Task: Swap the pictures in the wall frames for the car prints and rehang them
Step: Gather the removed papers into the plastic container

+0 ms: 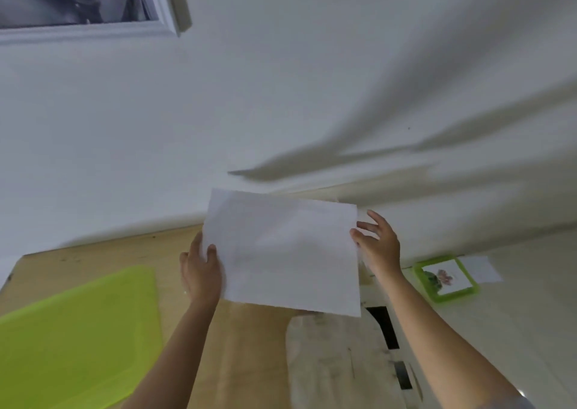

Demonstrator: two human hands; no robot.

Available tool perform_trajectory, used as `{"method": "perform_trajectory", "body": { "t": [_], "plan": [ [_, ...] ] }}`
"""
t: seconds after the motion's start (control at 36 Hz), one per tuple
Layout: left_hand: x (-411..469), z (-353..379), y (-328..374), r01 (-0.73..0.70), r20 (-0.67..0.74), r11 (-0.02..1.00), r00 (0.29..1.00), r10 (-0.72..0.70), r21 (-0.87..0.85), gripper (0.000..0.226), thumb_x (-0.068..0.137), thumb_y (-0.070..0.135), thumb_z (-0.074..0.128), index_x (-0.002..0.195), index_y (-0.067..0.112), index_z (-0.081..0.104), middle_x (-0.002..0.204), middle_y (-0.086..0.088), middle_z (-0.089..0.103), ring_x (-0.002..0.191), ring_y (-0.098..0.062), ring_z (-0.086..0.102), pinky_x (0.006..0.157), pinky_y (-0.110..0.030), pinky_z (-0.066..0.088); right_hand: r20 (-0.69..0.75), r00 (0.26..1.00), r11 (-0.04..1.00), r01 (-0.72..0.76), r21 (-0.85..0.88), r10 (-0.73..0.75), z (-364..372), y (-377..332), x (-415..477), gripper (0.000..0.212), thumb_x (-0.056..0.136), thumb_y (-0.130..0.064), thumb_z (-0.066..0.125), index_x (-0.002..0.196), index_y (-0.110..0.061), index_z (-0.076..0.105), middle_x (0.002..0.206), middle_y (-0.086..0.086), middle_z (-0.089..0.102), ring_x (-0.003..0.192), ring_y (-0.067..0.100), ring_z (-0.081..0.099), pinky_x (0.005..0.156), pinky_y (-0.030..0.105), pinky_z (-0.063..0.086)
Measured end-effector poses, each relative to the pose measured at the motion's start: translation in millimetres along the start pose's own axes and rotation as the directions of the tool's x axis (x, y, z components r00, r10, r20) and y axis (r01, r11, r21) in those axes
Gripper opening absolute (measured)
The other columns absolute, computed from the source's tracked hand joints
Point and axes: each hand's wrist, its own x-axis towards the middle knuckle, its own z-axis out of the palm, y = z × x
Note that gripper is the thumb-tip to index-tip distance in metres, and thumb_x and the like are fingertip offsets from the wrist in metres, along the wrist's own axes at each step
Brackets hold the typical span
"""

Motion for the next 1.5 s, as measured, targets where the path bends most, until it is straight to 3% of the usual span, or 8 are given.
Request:
{"method": "perform_trajectory", "body": {
  "t": [0.17,0.28,0.53,0.67,0.89,1.06,1.31,1.5],
  "plan": [
    [30.5,23.1,0.8,0.085,0.005,0.995,0.996,-0.085,-0.053,0.045,0.094,0.016,0.047,0.139,0.015,0.041,0.120,-0.022,0.046,0.109,-0.034,0.047,0.094,-0.035,0.035,-0.031,0.999,0.991,0.032,-0.127,-0.036,43.4,-0.9,48.8,0.022,0.081,-0.004,0.060,0.102,-0.009,0.065,0.091,0.001,0.064,0.080,0.011,0.061,0.056,-0.001,0.040],
    [34.2,34.8,2.5,0.069,0.048,0.997,0.997,-0.067,-0.046,0.050,0.092,0.012,0.048,0.141,0.016,0.037,0.121,-0.017,0.042,0.101,-0.028,0.046,0.091,-0.029,0.034,0.021,0.994,0.970,0.109,-0.219,-0.107,56.8,0.4,68.3,0.023,0.079,0.004,0.058,0.098,-0.005,0.066,0.088,0.003,0.064,0.081,0.014,0.059,0.060,-0.003,0.040],
    [12.5,50.4,-11.4,-0.130,0.129,0.980,0.985,0.111,0.152,0.069,0.081,0.000,0.061,0.142,0.005,0.031,0.125,-0.019,0.034,0.114,-0.029,0.037,0.096,-0.024,0.028,0.208,0.967,0.840,0.232,-0.491,-0.146,67.2,22.7,77.0,0.041,0.083,0.003,0.057,0.124,-0.004,0.055,0.115,0.013,0.056,0.104,0.023,0.055,0.087,0.020,0.037],
    [6.7,51.6,-18.9,-0.165,0.145,0.960,0.980,0.134,0.224,0.077,0.076,-0.001,0.066,0.142,-0.004,0.026,0.138,-0.022,0.025,0.127,-0.035,0.029,0.105,-0.042,0.035,0.316,0.933,0.746,0.332,-0.578,-0.171,75.4,20.7,70.5,0.044,0.085,0.002,0.056,0.128,0.002,0.048,0.133,0.018,0.048,0.125,0.032,0.042,0.104,0.032,0.034],
    [28.8,44.5,-20.7,-0.422,0.163,0.856,0.907,0.389,0.300,0.064,0.078,0.006,0.069,0.135,-0.001,0.042,0.136,-0.021,0.041,0.127,-0.037,0.040,0.101,-0.046,0.041,0.420,0.827,0.614,0.560,-0.556,-0.374,99.4,15.8,47.2,0.043,0.086,-0.003,0.057,0.129,-0.001,0.050,0.141,0.014,0.039,0.134,0.027,0.032,0.096,0.022,0.036],
    [-11.1,85.1,3.2,-0.333,0.413,0.791,0.904,0.112,0.514,0.075,0.090,0.053,0.046,0.149,0.019,0.014,0.157,-0.005,0.003,0.145,-0.021,-0.002,0.117,-0.039,0.005,0.591,0.799,0.519,0.555,-0.650,-0.114,43.8,36.8,59.8,0.064,0.091,-0.036,0.052,0.145,-0.015,0.024,0.153,0.008,0.015,0.142,0.025,0.010,0.108,0.035,0.032],
    [13.1,78.5,-11.9,-0.325,0.513,0.759,0.858,-0.014,0.565,0.082,0.088,0.054,0.049,0.149,0.017,0.009,0.157,-0.006,-0.003,0.145,-0.023,-0.004,0.117,-0.038,0.003,0.635,0.769,0.548,0.501,-0.670,0.074,63.6,42.9,55.0,0.064,0.092,-0.037,0.049,0.145,-0.015,0.019,0.155,0.008,0.006,0.144,0.026,0.001,0.112,0.037,0.022],
    [12.4,72.4,0.3,-0.263,0.418,0.859,0.906,0.064,0.439,0.061,0.094,0.037,0.048,0.143,0.006,0.028,0.151,-0.009,0.026,0.140,-0.024,0.020,0.113,-0.036,0.020,0.639,0.768,0.715,0.425,-0.555,0.039,59.8,26.9,62.4,0.054,0.093,-0.026,0.048,0.141,-0.011,0.029,0.147,0.006,0.027,0.136,0.020,0.026,0.104,0.030,0.030]
  ]
}}
